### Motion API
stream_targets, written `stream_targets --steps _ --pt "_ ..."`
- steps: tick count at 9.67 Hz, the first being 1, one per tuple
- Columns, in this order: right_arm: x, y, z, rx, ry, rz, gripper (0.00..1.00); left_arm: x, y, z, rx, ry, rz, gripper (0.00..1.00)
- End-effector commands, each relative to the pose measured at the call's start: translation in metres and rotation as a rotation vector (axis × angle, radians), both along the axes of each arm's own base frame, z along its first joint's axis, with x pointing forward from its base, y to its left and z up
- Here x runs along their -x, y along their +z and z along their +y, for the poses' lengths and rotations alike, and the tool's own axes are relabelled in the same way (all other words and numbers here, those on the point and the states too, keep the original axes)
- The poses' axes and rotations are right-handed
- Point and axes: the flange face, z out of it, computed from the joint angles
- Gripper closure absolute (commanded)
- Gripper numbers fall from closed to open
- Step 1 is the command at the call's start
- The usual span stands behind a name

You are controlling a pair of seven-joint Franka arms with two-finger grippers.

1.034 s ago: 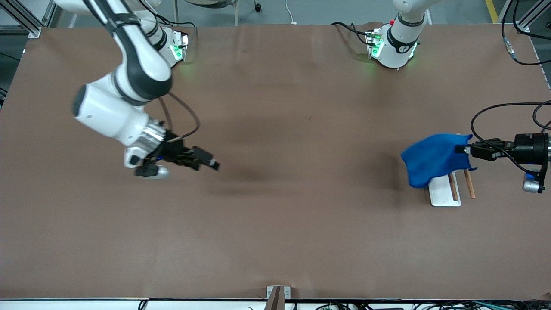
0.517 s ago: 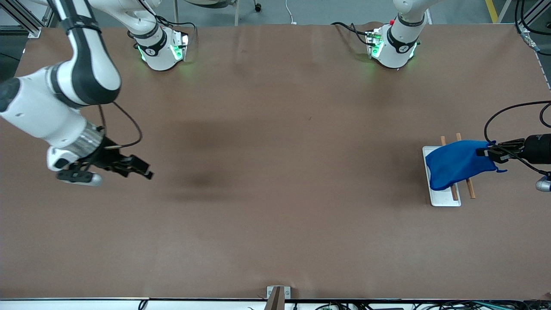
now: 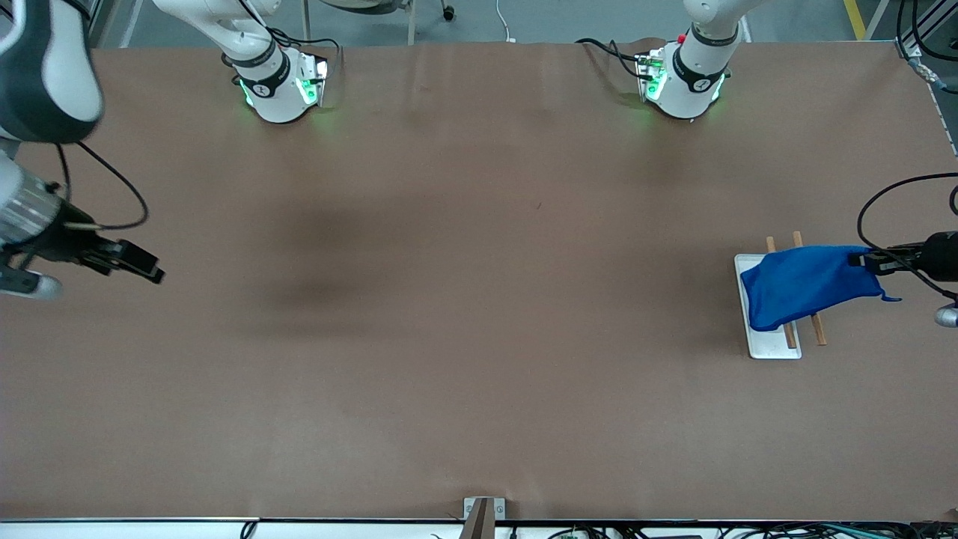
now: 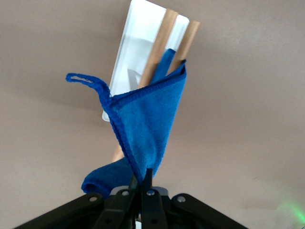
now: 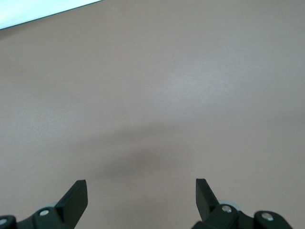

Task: Right arm passes towel to left arm to hang
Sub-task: 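Lower the towel over the wooden dowel while the right gripper retracts, then open the left gripper to release the towel on the dowel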

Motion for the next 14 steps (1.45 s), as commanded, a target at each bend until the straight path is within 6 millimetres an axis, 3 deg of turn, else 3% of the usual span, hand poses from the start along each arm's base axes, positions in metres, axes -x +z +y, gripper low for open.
stream_targets --steps 1,3,5,8,9,10,11,12,14 --pt "0.016 0.055 -0.019 0.016 -0.025 0.032 0.0 0.011 -0.038 0.044 0.026 -0.008 0.018 1.0" --pt "0.029 0.1 -0.045 0.021 -0.046 0.041 0.0 0.01 -0.05 0.061 0.02 -0.02 -0.02 1.0" --pt "0.042 0.122 -0.072 0.022 -0.041 0.048 0.0 0.013 -0.068 0.085 0.019 -0.001 -0.047 1.0" --pt "0.042 0.116 -0.08 0.048 -0.014 0.058 0.0 0.012 -0.088 0.103 0.016 -0.013 -0.086 0.99" --pt "0.041 0.11 -0.078 0.053 -0.01 0.072 0.0 0.011 -0.091 0.105 0.009 -0.014 -0.091 0.89" --pt "0.041 0.11 -0.077 0.053 -0.008 0.07 0.0 0.01 -0.091 0.105 -0.001 -0.018 -0.095 0.64" --pt "0.041 0.11 -0.075 0.053 -0.005 0.072 0.0 0.009 -0.089 0.105 -0.002 -0.017 -0.099 0.28" --pt "0.041 0.111 -0.076 0.057 -0.004 0.069 0.0 0.009 -0.089 0.105 0.003 -0.021 -0.102 0.0" --pt "0.04 0.108 -0.075 0.06 -0.002 0.075 0.0 0.007 -0.071 0.099 -0.007 -0.014 -0.115 0.0"
